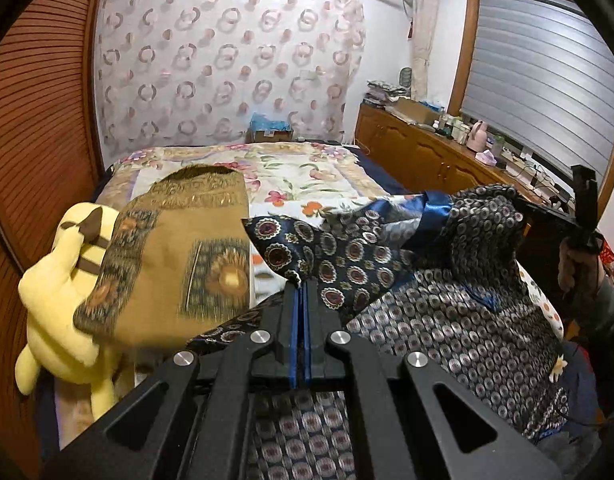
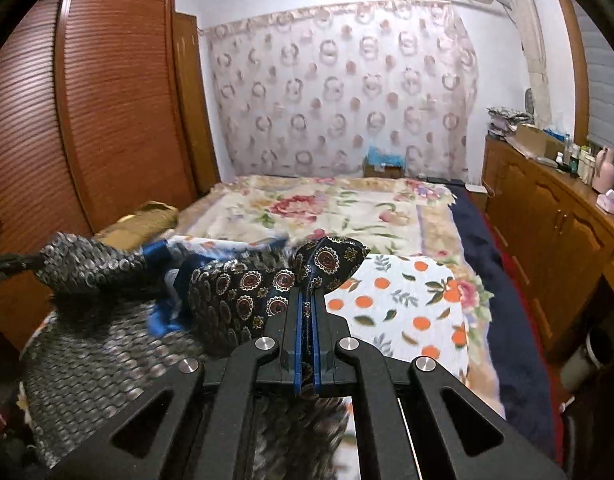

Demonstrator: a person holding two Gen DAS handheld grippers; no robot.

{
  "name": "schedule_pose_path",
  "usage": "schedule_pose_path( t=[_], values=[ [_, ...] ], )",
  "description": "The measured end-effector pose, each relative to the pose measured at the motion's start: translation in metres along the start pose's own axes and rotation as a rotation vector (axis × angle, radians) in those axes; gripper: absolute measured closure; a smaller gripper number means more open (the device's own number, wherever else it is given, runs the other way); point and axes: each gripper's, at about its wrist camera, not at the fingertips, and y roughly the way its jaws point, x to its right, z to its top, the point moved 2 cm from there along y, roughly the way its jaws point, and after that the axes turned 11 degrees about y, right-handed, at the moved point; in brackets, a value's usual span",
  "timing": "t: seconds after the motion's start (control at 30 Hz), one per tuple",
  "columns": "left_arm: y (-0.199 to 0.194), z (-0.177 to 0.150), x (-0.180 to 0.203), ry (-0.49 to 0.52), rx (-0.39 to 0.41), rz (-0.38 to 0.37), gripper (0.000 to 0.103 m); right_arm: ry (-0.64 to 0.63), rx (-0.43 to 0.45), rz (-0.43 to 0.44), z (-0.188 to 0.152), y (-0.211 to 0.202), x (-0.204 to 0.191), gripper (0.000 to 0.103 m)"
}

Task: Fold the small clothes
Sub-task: 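Lift the collar end with both grippers and fold it over toward the hem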

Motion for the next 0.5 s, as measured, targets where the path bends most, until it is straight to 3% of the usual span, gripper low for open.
schedule_pose_path(
  t=[0.33,0.5],
  values=[
    [-0.078,-0.052,0.005,-0.058,0.067,0.063,0.1,0.024,-0.015,-0.005,-0.066,-0.089,0.003,0.1],
    [-0.094,-0.07,-0.002,-0.098,0.068,0.084,0.1,0.031,-0.05,-0.012,-0.09,-0.138,-0.002,0.1]
  ],
)
